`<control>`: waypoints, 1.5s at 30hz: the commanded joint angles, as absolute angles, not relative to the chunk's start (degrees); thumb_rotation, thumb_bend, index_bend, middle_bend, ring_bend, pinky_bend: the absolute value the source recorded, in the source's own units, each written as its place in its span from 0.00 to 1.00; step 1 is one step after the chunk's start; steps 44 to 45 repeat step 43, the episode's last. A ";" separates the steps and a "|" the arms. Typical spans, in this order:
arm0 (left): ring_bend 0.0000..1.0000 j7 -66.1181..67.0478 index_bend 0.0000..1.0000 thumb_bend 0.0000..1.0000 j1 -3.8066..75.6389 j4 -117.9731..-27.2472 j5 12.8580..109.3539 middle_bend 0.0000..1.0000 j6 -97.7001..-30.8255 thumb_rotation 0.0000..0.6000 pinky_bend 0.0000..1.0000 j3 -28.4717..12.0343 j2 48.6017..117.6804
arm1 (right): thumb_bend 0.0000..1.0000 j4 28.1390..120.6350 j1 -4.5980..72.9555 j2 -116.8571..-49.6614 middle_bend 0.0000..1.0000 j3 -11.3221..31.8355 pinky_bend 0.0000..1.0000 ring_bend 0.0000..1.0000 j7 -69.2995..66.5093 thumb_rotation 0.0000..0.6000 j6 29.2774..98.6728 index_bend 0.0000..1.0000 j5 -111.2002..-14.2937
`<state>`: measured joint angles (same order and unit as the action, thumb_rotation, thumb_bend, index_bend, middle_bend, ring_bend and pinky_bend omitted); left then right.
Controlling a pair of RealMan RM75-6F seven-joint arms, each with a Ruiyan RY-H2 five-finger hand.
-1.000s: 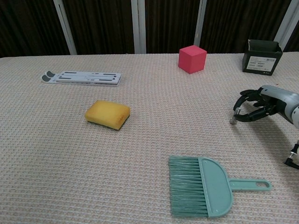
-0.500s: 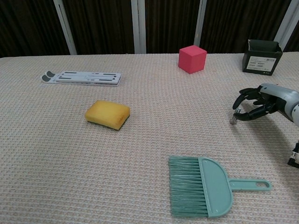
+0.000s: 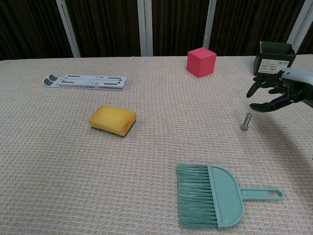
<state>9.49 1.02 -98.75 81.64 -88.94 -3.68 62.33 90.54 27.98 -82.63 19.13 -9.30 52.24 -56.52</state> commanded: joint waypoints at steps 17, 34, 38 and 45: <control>0.00 8.28 0.17 0.24 0.63 -98.72 82.80 0.00 -89.69 1.00 0.00 -3.37 62.09 | 0.29 104.96 10.84 -61.44 0.02 13.53 0.00 0.00 -6.30 1.00 78.12 0.13 -75.89; 0.00 6.34 0.17 0.24 0.21 -98.71 82.47 0.00 -89.94 1.00 0.00 -3.55 61.24 | 0.28 100.46 1.71 -61.99 0.02 2.21 0.00 0.00 8.64 1.00 87.87 0.12 -89.76; 0.00 4.67 0.17 0.24 -0.01 -98.47 82.51 0.00 -90.16 1.00 0.00 -3.65 60.62 | 0.27 98.97 1.95 -62.41 0.02 3.17 0.00 0.00 10.81 1.00 87.73 0.12 -88.12; 0.00 3.21 0.17 0.24 -0.39 -98.02 83.40 0.00 -91.11 1.00 0.00 -3.61 60.29 | 0.26 96.64 2.34 -62.76 0.02 3.94 0.00 0.00 8.89 1.00 87.41 0.12 -87.15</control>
